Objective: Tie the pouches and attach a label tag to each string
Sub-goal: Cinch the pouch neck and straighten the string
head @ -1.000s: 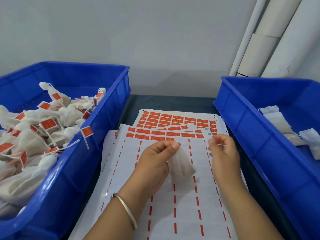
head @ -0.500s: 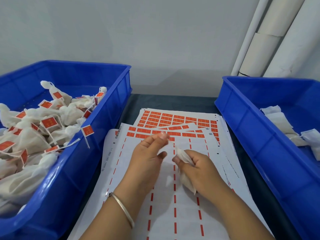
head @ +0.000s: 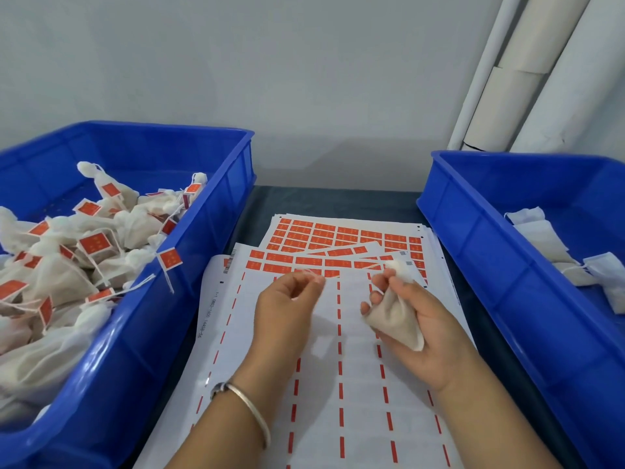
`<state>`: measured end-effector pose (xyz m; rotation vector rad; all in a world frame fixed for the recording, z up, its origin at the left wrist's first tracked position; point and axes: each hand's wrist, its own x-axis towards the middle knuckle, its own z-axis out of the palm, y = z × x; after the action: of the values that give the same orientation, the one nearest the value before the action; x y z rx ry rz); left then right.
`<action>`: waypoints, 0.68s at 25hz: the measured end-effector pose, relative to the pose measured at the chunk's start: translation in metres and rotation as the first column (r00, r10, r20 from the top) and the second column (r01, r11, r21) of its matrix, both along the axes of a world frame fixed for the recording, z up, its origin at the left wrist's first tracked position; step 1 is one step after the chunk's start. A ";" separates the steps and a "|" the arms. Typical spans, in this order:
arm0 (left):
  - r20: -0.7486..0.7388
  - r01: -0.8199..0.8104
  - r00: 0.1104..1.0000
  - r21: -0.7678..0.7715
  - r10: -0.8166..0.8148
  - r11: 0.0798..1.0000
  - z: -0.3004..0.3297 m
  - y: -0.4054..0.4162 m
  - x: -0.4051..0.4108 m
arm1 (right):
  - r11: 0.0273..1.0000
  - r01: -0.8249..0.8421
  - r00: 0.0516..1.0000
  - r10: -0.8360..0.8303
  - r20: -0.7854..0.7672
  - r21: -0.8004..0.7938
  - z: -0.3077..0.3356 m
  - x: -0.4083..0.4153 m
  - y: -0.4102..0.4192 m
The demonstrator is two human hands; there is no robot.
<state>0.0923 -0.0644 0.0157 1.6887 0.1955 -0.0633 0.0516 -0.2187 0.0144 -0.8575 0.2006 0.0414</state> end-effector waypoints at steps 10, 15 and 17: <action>0.451 0.263 0.720 0.527 -0.528 0.808 -0.005 -0.001 -0.019 | 0.439 0.055 0.997 0.029 0.075 -0.897 -0.004 -0.002 0.015; 0.452 0.304 0.785 0.315 -0.423 0.899 -0.002 -0.001 -0.018 | 0.451 -0.047 0.952 0.291 0.097 -0.891 -0.003 -0.006 0.022; 0.432 0.289 0.812 0.287 -0.392 0.913 0.000 -0.003 -0.018 | 0.465 -0.077 0.944 0.319 0.086 -0.882 -0.003 -0.008 0.022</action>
<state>0.0744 -0.0670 0.0155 1.8774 -0.5026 0.1157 0.0438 -0.1971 0.0119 -1.9306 -0.1525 0.0561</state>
